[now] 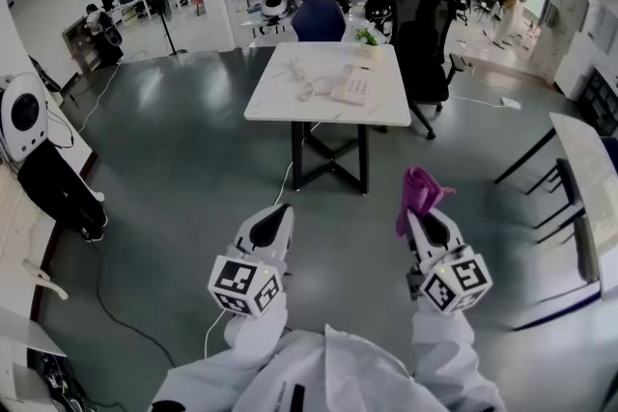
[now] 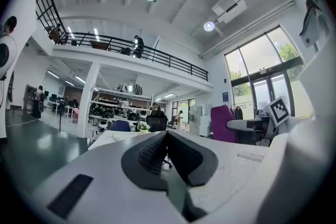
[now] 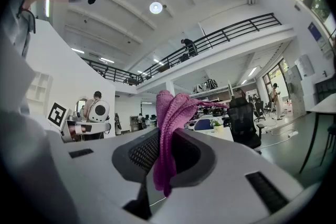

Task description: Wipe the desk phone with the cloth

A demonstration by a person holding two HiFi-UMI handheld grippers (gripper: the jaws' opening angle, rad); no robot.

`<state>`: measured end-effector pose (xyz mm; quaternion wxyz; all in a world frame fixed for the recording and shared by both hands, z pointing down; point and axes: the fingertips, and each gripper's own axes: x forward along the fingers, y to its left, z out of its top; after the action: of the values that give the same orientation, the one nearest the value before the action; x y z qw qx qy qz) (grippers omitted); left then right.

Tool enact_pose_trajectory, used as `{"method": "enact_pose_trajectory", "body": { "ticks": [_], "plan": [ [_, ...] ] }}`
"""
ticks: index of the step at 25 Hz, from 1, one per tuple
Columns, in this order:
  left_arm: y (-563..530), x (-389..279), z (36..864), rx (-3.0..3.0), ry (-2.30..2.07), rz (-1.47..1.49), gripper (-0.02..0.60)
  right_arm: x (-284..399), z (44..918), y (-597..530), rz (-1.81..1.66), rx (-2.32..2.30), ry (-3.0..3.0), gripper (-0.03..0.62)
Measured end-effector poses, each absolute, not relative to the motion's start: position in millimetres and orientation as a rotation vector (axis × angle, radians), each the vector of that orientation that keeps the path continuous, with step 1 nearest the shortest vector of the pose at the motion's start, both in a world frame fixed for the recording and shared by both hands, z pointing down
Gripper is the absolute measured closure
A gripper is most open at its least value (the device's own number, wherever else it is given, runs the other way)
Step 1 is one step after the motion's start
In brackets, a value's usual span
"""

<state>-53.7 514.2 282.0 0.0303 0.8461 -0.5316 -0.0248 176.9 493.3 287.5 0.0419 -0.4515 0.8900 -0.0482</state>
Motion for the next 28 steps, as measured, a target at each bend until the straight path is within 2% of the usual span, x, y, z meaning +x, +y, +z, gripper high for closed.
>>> {"method": "enact_pose_trajectory", "body": {
  "ticks": [28],
  "plan": [
    [462.0, -34.7, 300.1, 2.526, -1.745, -0.088, 0.584, 229.7, 313.1, 426.0, -0.192, -1.406, 2.685, 0.554]
  ]
}}
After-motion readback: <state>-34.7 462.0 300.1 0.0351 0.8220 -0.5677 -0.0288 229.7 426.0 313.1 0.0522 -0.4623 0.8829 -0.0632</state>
